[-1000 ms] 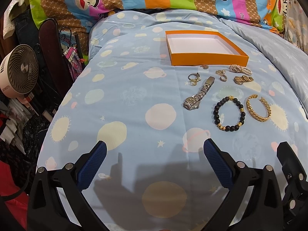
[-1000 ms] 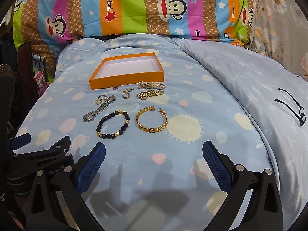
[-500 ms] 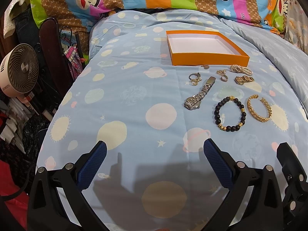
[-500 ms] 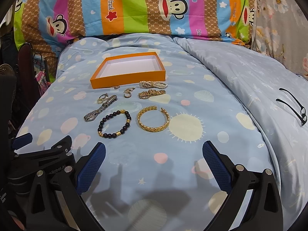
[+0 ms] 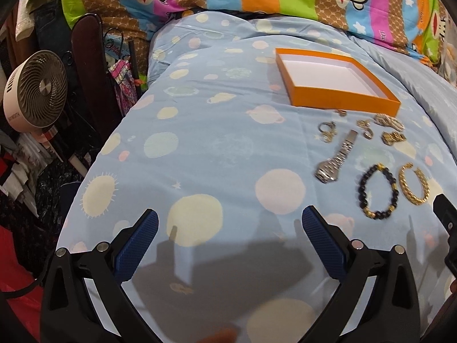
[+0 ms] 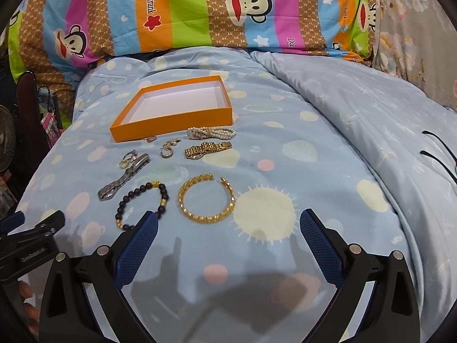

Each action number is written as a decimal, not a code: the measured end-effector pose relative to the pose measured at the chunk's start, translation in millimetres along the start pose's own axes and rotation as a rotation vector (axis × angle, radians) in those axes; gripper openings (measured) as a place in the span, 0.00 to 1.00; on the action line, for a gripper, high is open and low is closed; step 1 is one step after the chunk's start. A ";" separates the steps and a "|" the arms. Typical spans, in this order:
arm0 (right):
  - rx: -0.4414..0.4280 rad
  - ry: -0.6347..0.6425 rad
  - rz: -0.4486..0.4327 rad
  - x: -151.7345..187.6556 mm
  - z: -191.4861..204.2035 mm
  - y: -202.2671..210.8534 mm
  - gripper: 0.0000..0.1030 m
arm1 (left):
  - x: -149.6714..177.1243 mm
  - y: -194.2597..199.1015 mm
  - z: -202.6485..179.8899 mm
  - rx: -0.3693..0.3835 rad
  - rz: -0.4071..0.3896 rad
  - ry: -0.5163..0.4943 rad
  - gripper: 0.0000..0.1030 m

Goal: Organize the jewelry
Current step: 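Grasp the silver watch with the left gripper while the right gripper grasps the gold twisted bangle, then carry both into the orange box and open both grippers to release them, then move the right gripper to the gold link watch and grasp it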

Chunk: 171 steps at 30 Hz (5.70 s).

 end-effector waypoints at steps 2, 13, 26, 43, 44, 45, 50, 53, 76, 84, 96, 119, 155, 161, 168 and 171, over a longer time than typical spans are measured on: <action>-0.006 -0.003 0.024 -0.8 1.9 -12.0 0.89 | -1.8 -5.5 5.0 -0.005 0.007 0.011 0.96; 0.005 -0.005 0.111 1.0 6.1 -45.1 0.68 | -15.2 -22.5 -2.5 0.073 0.009 -0.012 0.96; -0.003 -0.023 0.095 -2.1 -7.3 -38.1 0.52 | -33.7 -40.9 -45.4 0.149 0.040 -0.070 0.95; -0.046 -0.065 0.089 -0.8 -15.8 -38.1 0.53 | -45.1 -43.1 -68.7 0.198 0.000 -0.066 0.29; -0.047 -0.066 0.087 -0.9 -15.7 -37.6 0.53 | -45.0 -41.7 -68.2 0.210 0.003 -0.062 0.30; -0.048 -0.065 0.086 -1.0 -15.8 -36.8 0.53 | -44.7 -41.6 -67.7 0.218 0.005 -0.058 0.30; -0.055 -0.058 0.075 -0.1 -14.5 -30.0 0.52 | -39.7 -34.0 -62.4 0.254 0.005 -0.046 0.30; -0.066 -0.055 0.065 -0.9 -13.8 -20.9 0.52 | -35.4 -24.0 -57.3 0.262 -0.005 -0.041 0.29; -0.267 -0.024 -0.068 -149.3 23.9 -7.5 0.52 | -178.2 81.4 -33.9 0.208 -0.378 -0.062 0.24; -0.211 0.015 0.032 -166.2 48.0 -114.7 0.52 | -234.9 -32.3 -68.6 0.211 -0.287 -0.078 0.24; -0.177 0.083 0.057 -162.5 70.4 -174.0 0.59 | -249.1 -120.5 -64.9 0.209 -0.229 -0.033 0.36; -0.161 -0.047 0.050 -28.2 -11.9 -42.2 0.70 | -72.3 -31.5 -24.8 0.189 -0.156 0.029 0.56; -0.126 -0.125 0.128 -63.3 23.9 -107.7 0.18 | -34.9 -45.3 -27.3 0.285 -0.073 0.104 0.61; -0.119 -0.099 0.124 -57.1 11.6 -95.2 0.17 | -36.1 -43.4 -28.0 0.281 -0.077 0.097 0.61; -0.126 -0.113 0.120 -39.5 -18.4 -65.9 0.14 | -69.6 -15.9 -58.4 0.303 -0.156 -0.001 0.60; -0.134 -0.125 0.120 -31.9 -31.0 -55.3 0.13 | -94.7 -7.1 -88.2 0.335 -0.187 -0.071 0.60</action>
Point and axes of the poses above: each gripper's, at about its wrist camera, not at the fingertips, and y roughly against the way its jaws point, z to its left, x to its underside, the point moved 4 cm from there along -y, roughly the way its jaws point, and after that the axes turned 10 degrees about -y, right-handed, at the moved point
